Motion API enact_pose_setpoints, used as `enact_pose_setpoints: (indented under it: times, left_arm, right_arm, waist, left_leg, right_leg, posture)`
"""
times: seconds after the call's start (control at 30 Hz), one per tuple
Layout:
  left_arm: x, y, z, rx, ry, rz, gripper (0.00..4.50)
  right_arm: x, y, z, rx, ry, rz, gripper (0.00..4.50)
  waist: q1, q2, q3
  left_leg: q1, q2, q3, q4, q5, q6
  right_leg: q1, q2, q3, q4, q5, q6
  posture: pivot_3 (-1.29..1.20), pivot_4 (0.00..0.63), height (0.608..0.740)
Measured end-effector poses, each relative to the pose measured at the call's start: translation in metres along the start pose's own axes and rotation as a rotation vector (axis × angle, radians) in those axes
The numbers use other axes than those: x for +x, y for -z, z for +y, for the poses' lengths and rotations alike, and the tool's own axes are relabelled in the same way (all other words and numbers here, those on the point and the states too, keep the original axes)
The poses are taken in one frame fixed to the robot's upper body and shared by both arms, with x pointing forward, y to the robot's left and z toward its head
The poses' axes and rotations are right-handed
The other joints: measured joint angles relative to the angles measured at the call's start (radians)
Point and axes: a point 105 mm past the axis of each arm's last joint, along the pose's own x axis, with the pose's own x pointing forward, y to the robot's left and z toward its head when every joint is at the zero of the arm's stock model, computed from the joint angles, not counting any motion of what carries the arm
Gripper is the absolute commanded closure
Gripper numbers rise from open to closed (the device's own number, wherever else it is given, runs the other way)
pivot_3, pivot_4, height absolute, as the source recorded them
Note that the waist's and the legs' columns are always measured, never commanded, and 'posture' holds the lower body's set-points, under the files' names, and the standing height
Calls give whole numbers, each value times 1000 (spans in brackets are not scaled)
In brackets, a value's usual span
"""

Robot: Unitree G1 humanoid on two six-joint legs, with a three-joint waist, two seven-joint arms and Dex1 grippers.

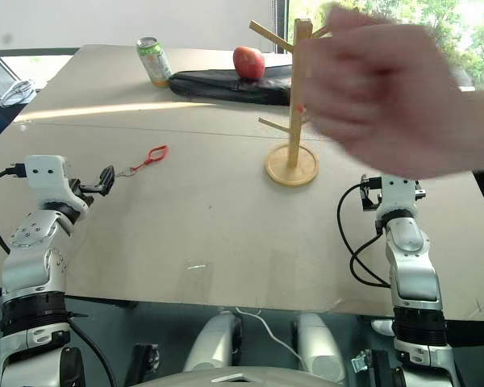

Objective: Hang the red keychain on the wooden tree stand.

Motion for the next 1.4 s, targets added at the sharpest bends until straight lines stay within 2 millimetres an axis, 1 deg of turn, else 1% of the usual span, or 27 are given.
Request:
enact_pose_setpoints:
  times: [0.03,0.1,0.17,0.23,0.27,0.3,0.33,0.37,0.47,0.57,0.63,0.7,0.77,0.83,0.9,1.03,1.2,1.3,1.4]
  left_arm:
    - [0,0,0,0,0,0,0]
    - [0,2,2,5,58,31,0]
    - [-1,-1,14,15,186,92,0]
    - [1,-19,27,44,293,113,0]
    - [2,-26,28,53,315,105,0]
    - [5,-33,23,55,376,97,0]
    - [9,-35,19,50,429,110,0]
    - [12,-33,15,41,478,130,0]
    - [18,-22,-3,43,615,206,0]
    - [24,-17,-10,66,680,252,0]
    - [33,-16,-15,98,694,270,0]
    - [44,-21,-25,121,701,256,0]
    - [49,-21,-31,140,702,258,0]
    - [53,-17,-35,159,693,272,0]
    - [55,-8,-38,159,677,297,0]
    - [57,2,-40,149,648,329,0]
    - [64,3,-50,123,608,314,0]
    - [67,4,-54,100,589,301,828]
    - [71,4,-60,71,569,290,2363]
  right_arm:
    - [0,0,0,0,0,0,37]
    - [0,-2,4,-3,-30,-5,37]
    - [1,-11,16,3,-135,-20,37]
    - [1,-32,36,17,-305,-65,37]
    - [0,-40,43,21,-352,-88,37]
    - [-3,-50,55,33,-440,-113,37]
    - [-7,-57,67,35,-538,-122,37]
    - [-13,-66,81,39,-644,-139,37]
    - [-27,-88,104,62,-874,-168,37]
    - [-36,-95,113,73,-1006,-149,37]
    - [-45,-104,121,87,-1112,-141,37]
    - [-55,-115,131,84,-1204,-159,37]
    - [-58,-119,133,81,-1227,-165,37]
    - [-59,-117,135,80,-1232,-152,37]
    - [-58,-115,135,79,-1226,-139,37]
    - [-59,-116,134,77,-1212,-136,37]
    - [-60,-115,132,86,-1193,-128,37]
    - [-60,-114,130,92,-1176,-118,0]
    - [-61,-117,127,88,-1164,-126,0]
  waist:
    - [0,0,0]
    - [-3,0,0]
    - [-11,0,0]
    - [-10,0,0]
    - [-9,1,0]
    - [-5,2,0]
    - [0,2,0]
    - [2,2,0]
    - [2,1,0]
    - [2,1,0]
    - [2,1,0]
    - [2,1,0]
    - [1,1,0]
    - [-1,1,0]
    - [-4,1,0]
    - [-2,1,0]
    - [2,1,0]
    - [4,1,0]
    - [3,1,0]
  left_leg:
    - [0,0,0,0,0,0]
    - [0,0,0,0,0,0]
    - [1,1,0,0,0,0]
    - [1,1,-1,0,0,0]
    - [1,1,-1,0,0,0]
    - [2,0,-1,0,0,0]
    - [1,0,-1,0,0,0]
    - [1,0,-2,1,0,0]
    - [-1,0,-3,1,0,0]
    - [-1,0,-3,1,0,0]
    - [-1,0,-4,2,0,0]
    - [-1,0,-4,2,0,0]
    - [-2,0,-4,3,0,0]
    - [-2,0,-4,3,0,0]
    - [-2,0,-4,3,0,0]
    - [-2,0,-4,3,0,0]
    - [-2,0,-4,3,0,0]
    - [-2,0,-4,4,0,0]
    - [-2,0,-5,4,0,0]
  right_leg:
    - [0,0,0,0,0,0]
    - [0,1,0,0,0,0]
    - [-1,2,0,1,0,0]
    - [0,2,-1,2,0,0]
    - [0,2,-1,1,0,0]
    - [1,2,-1,1,0,0]
    - [1,2,-2,0,0,0]
    - [1,2,-2,0,0,0]
    - [1,2,-3,-1,0,0]
    - [1,2,-3,-1,0,0]
    - [1,2,-4,0,0,0]
    - [1,2,-4,0,0,0]
    - [1,2,-4,0,0,0]
    - [1,2,-4,-1,0,0]
    - [1,2,-4,0,0,0]
    - [1,2,-4,0,0,0]
    - [1,1,-4,0,0,0]
    - [1,1,-4,1,0,0]
    - [1,1,-4,2,0,0]
  posture:
    - [0,150,740]
    - [0,150,740]
    - [0,150,740]
    - [0,150,740]
    - [0,150,740]
    - [0,150,740]
    - [0,150,740]
    - [0,150,740]
    - [0,150,740]
    - [0,150,740]
    - [0,150,740]
    - [0,150,740]
    - [0,150,740]
    - [0,150,740]
    - [0,150,740]
    - [0,150,740]
    - [0,150,740]
    - [0,150,740]
    - [0,150,740]
